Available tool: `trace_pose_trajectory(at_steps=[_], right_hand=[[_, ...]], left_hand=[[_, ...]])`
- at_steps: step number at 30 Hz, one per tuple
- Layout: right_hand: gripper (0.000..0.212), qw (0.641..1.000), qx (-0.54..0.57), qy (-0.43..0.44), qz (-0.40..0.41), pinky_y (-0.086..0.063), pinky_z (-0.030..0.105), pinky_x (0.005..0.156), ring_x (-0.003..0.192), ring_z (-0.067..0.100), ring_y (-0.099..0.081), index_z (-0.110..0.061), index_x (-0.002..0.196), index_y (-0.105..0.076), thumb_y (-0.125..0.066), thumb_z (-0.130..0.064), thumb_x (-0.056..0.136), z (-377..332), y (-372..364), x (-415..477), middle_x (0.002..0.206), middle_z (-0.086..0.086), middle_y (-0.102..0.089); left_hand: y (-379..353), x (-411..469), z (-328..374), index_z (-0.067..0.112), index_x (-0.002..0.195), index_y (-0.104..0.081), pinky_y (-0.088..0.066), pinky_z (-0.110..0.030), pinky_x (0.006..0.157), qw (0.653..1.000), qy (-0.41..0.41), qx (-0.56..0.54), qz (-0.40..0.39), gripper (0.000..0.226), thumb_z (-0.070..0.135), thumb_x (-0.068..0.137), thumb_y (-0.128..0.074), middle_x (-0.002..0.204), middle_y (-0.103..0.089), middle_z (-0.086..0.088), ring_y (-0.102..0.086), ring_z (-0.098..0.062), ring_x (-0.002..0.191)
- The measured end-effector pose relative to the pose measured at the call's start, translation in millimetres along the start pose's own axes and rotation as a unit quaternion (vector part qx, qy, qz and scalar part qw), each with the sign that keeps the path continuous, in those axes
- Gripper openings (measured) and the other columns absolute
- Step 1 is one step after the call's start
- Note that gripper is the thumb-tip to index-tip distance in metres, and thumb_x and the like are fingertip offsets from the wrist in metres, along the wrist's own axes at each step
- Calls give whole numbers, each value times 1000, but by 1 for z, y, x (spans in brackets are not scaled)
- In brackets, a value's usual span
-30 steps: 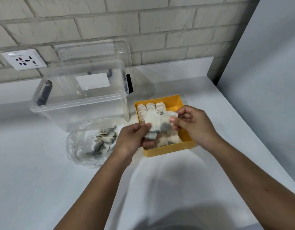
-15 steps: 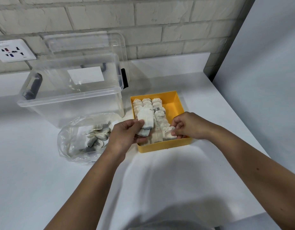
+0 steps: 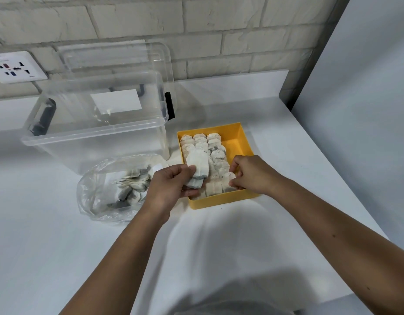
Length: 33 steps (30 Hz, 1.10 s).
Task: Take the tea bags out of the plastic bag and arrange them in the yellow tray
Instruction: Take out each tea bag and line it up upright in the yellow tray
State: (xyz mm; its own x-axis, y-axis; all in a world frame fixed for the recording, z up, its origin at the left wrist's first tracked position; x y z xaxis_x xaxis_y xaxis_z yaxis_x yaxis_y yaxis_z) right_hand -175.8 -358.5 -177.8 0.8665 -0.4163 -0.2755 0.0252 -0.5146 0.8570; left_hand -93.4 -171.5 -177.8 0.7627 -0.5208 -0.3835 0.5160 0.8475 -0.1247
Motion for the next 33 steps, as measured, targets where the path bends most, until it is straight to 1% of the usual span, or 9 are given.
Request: trace_pose_trajectory(at_steps=[4,8,11,14,18,20,23,27,33], right_hand=[[34,999,3,16,49,-50,29,74,82,15,-62,-21,108,-61,-75,-34,81,-5,16,-6,92,-2,-67],[16,971,184,56,146,-53,29,71,66,9,-64,-25,95,-70,-70,-38,86,-28,37,-20,86,-7,-69],[17,955,250,53,152,-57,32,69,62,12,-66,-24,88,-71,-76,-39,81,-41,38,-25,79,-6,-68],[15,950,262,49,161,-59,37,70,59,12,-66,-16,85,-71,-80,-26,79,-44,38,-24,71,-4,-67],[10,944,279,58,169,-59,27,63,52,5,-64,-14,83,-68,-77,-19,82,-41,45,-26,73,-2,-66],[9,941,284,53,178,-58,25,61,54,8,-66,-14,84,-66,-75,-19,85,-34,52,-27,74,-2,-66],[10,956,253,44,140,-57,29,61,61,18,-68,-13,86,-64,-72,-19,87,-23,53,-23,75,1,-68],[11,986,160,46,30,-44,17,64,70,8,-60,-16,88,-65,-73,-23,86,-19,32,-17,80,-7,-65],[10,984,135,50,-108,-45,22,71,78,8,-61,-23,91,-62,-71,-27,88,-26,-3,-12,84,-6,-68]], left_hand=[[0,1,-1,4,96,-74,-57,-21,57,1000,0,-1,0,13,15,92,-68,82,-75,-13,-72,-18,65],[-4,0,2,0,99,-74,-58,-24,58,1000,-6,-6,-9,17,14,91,-69,86,-74,-17,-70,-19,68],[-10,-1,5,1,96,-75,-60,-25,59,1000,-11,-5,-17,14,14,90,-70,85,-75,-16,-70,-20,70],[-11,-2,7,3,94,-75,-58,-24,57,1000,-14,-1,-19,14,15,88,-72,85,-76,-15,-71,-18,67],[-6,0,8,6,93,-76,-61,-27,60,1000,-23,7,-10,13,18,88,-73,88,-76,-17,-69,-24,67],[-1,1,9,8,91,-76,-60,-26,59,1000,-28,9,4,11,18,88,-73,84,-76,-14,-69,-22,65],[8,2,12,11,88,-75,-60,-25,61,999,-38,9,30,8,18,88,-72,77,-75,-6,-70,-15,65],[21,6,15,13,86,-76,-59,-25,62,997,-48,9,59,8,21,88,-73,76,-75,-3,-70,-13,68],[23,7,17,15,86,-76,-61,-27,67,997,-53,16,57,9,22,88,-73,73,-74,0,-70,-12,67]])
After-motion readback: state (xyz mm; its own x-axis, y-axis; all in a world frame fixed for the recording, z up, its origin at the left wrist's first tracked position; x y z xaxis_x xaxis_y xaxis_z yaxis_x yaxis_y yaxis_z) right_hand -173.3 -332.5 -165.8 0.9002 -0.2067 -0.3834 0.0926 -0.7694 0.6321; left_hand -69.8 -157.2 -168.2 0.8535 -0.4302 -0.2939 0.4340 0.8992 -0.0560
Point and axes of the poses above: each hand's wrist, its own x-axis towards the middle knuckle, its own y-axis out of the back of the hand, z = x × y, the point moved 7 cm from there along x, towards the middle knuckle
